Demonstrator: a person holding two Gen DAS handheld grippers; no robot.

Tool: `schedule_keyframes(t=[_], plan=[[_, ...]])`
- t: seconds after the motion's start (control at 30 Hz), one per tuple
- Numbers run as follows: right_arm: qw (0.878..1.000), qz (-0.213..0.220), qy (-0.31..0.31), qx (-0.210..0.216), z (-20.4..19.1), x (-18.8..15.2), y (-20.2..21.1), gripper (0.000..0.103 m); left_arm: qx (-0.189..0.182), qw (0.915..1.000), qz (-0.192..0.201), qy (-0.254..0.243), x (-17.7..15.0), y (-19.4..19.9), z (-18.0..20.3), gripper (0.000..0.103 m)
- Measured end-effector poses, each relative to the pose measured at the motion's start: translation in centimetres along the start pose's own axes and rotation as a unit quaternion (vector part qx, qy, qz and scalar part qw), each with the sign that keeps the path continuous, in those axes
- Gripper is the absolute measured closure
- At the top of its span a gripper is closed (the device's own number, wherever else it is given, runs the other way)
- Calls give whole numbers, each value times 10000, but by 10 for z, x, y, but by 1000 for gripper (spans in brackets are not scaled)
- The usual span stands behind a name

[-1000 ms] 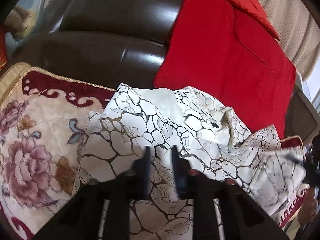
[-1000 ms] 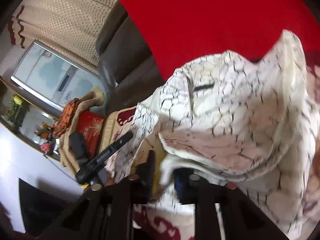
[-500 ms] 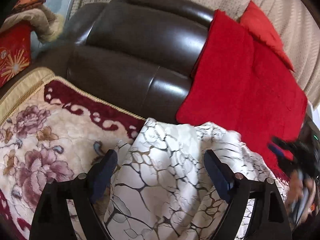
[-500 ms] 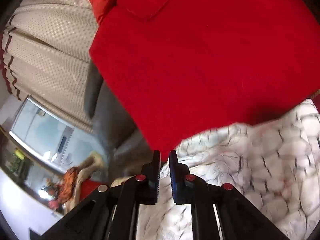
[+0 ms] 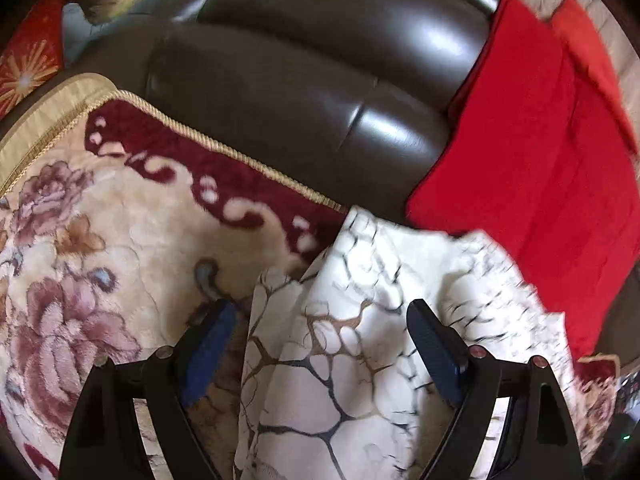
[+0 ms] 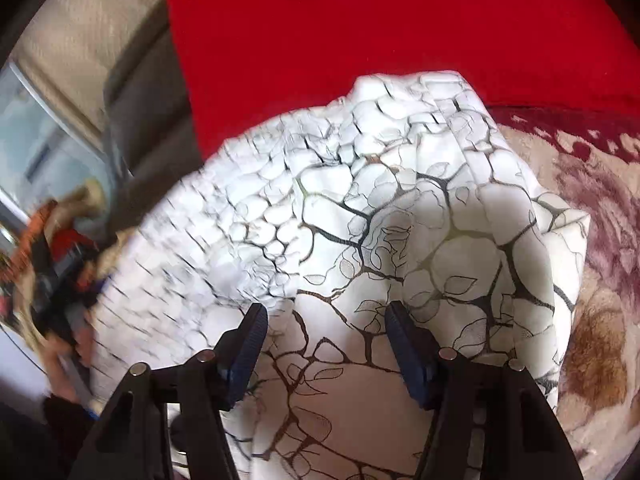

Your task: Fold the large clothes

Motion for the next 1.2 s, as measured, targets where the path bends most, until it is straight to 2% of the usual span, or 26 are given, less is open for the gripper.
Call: schedule_keyframes(t=[0.03,0.07,0.1,0.17,0.3,0.37,0.4,0.47,0.5,0.53,0.57,0.67,0.73,0.83,0.93,1.0,1.07,1.1,1.2], plan=[[10000,14,39,17,-2,1,2,39,18,9999,-103,-94,-4,-6,3,28],[9999,2,29,121,-5,3,5,39,31,9995,-246,-201,-9,-12,6,49],[9996,-38,-36,280,-7,4,7,39,171,9986,-389,-317,-13,-18,7,55],[9992,20,-84,389,-8,10,15,41,412,9975,-329,-471,-13,-14,11,58],[9959,869,-21,-243,8,34,46,50,88,9960,75,-891,-3,19,51,58],[9943,999,-181,-322,18,42,49,56,-184,9924,157,-1207,-7,29,78,57],[9953,854,-243,-377,26,43,41,58,-427,9889,100,-1417,-14,31,96,56],[9980,387,-376,-333,34,37,19,60,-530,9843,34,-1683,-22,30,116,56],[9986,-61,-383,-347,37,28,1,60,-556,9812,-8,-1850,-29,26,125,53],[9985,-199,-320,-400,38,24,-7,63,-541,9779,-96,-2018,-37,18,132,51],[9985,-163,-272,-453,38,24,-8,65,-429,9754,-224,-2151,-46,10,134,49],[9989,-84,-313,-351,37,26,5,65,275,9689,-750,-2341,-71,-21,119,49],[9991,108,-344,-205,35,27,20,65,485,9672,-927,-2313,-80,-33,106,44],[9990,437,-55,63,20,26,45,63,449,9699,-807,-2253,-81,-36,100,39],[9973,498,206,501,-5,18,58,63,734,9611,-590,-2596,-85,-38,100,30],[9983,225,381,376,-16,4,47,63,798,9588,-506,-2678,-89,-35,108,30],[9984,-245,504,102,-16,-15,21,65,769,9608,-493,-2616,-92,-29,112,30],[9978,-350,557,-4,-14,-22,14,65,774,9620,-499,-2571,-93,-24,113,30],[9973,-176,712,-40,-15,-23,20,65,702,9635,-426,-2547,-98,2,113,30]])
Point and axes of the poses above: each gripper's, at about its wrist camera, not at the fingertips, and y roughly against the way its jaws point, z to its right, x to its top, the point moved 9 cm from there along -y, roughly the way its jaws point, and after that the axes turned 14 degrees about -x, right-handed, at the moved point
